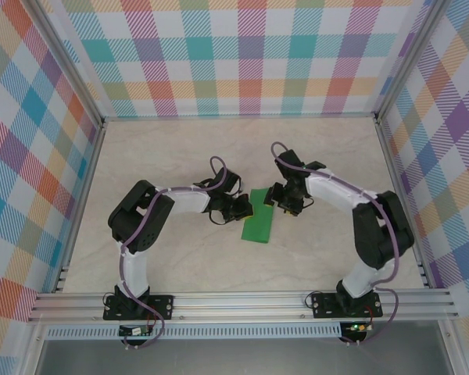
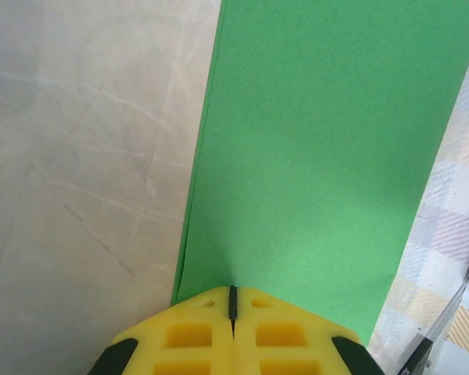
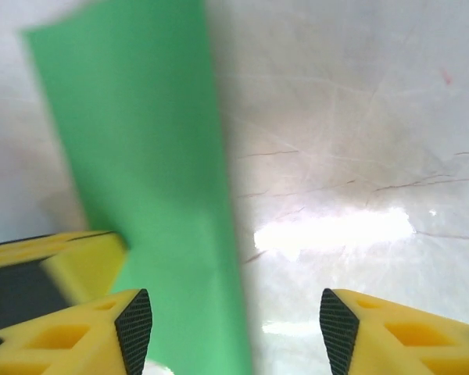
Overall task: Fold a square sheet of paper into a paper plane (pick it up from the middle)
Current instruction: Hold the square sheet of paper at the center of the table, then fold the square sheet of paper in half at the center of the table.
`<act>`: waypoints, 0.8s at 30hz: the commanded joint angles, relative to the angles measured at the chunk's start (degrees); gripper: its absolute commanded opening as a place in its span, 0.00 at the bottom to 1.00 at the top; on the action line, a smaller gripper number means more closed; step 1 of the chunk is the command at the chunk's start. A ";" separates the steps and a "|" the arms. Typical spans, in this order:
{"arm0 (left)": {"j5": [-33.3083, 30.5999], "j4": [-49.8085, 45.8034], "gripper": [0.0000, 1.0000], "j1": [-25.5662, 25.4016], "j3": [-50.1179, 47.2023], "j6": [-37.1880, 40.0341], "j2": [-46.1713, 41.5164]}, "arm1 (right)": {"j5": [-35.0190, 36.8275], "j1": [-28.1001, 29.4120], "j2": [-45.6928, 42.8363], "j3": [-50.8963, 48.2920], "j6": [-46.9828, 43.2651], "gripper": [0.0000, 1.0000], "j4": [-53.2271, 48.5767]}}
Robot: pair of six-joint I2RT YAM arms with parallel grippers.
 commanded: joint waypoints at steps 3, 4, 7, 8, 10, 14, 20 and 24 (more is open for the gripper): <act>-7.53 -11.58 0.00 -0.78 -2.84 0.61 2.10 | -8.72 0.23 -1.99 -0.78 -1.68 0.47 3.90; -7.69 -11.86 0.00 -0.78 -2.96 0.49 1.99 | -10.48 0.39 -1.55 -0.94 -1.69 0.42 5.55; -7.95 -12.01 0.00 -0.78 -3.30 -0.04 1.85 | -13.65 1.30 0.72 0.03 -2.10 0.23 8.16; -7.91 -12.09 0.00 -0.80 -3.23 -0.05 1.95 | -14.03 1.56 1.55 0.51 -2.21 0.19 8.13; -8.06 -12.10 0.00 -0.87 -3.02 -0.24 2.28 | -14.36 2.05 3.77 1.34 -2.40 0.09 8.45; -8.79 -14.92 0.00 -0.87 -2.62 -0.32 2.81 | -14.06 2.22 6.92 1.88 -2.63 0.00 9.24; -11.37 -18.62 0.00 -1.53 -1.39 0.35 3.58 | -14.85 2.18 9.71 2.09 -4.03 0.00 10.27; -11.66 -19.41 0.00 -2.05 -0.91 0.23 4.36 | -14.86 2.19 11.35 2.79 -4.72 0.00 9.46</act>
